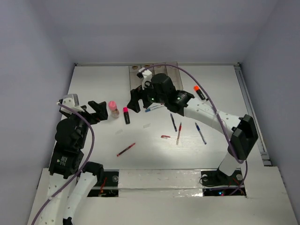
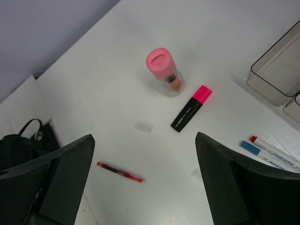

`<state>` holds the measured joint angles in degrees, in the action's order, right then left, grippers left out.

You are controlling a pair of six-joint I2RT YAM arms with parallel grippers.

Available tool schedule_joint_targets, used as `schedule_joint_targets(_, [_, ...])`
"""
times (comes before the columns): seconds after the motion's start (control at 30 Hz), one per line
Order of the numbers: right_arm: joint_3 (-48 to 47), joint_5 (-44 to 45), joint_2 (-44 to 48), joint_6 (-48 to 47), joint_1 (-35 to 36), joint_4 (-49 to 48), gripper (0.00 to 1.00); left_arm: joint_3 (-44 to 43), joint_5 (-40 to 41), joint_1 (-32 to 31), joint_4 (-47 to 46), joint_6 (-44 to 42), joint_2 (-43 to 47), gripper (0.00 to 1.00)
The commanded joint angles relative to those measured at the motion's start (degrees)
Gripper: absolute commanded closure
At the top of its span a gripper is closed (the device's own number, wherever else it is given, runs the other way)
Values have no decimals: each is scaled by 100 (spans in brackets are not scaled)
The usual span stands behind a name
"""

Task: Sort the stationery into containers
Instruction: Pick up the stationery from the center of the board.

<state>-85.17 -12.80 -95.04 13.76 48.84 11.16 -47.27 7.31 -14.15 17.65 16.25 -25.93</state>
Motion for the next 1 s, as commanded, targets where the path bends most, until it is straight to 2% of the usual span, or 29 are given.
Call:
schedule_joint_targets(0.0, [-570,489,-408,-286,64,44,6,-108,376,-17,-148,-96,-61,1])
schedule_joint_targets(0.3, [-2047,699,-1744,-549,284,483,5,437,929,-17,-526,-78,756,1])
schedule_joint_targets(0.37, [-2266,796,-2087,-620,336,571,5,464,1149,-87,-517,-52,774,1])
schedule_joint_targets(0.67, [-3348,1034,-3247,-857,513,932,4,473,1220,-202,-569,-34,651,1])
schedule_joint_targets(0.97, [-4043,884,-3969,-1059,636,818,4,499,1097,-307,-622,-69,519,1])
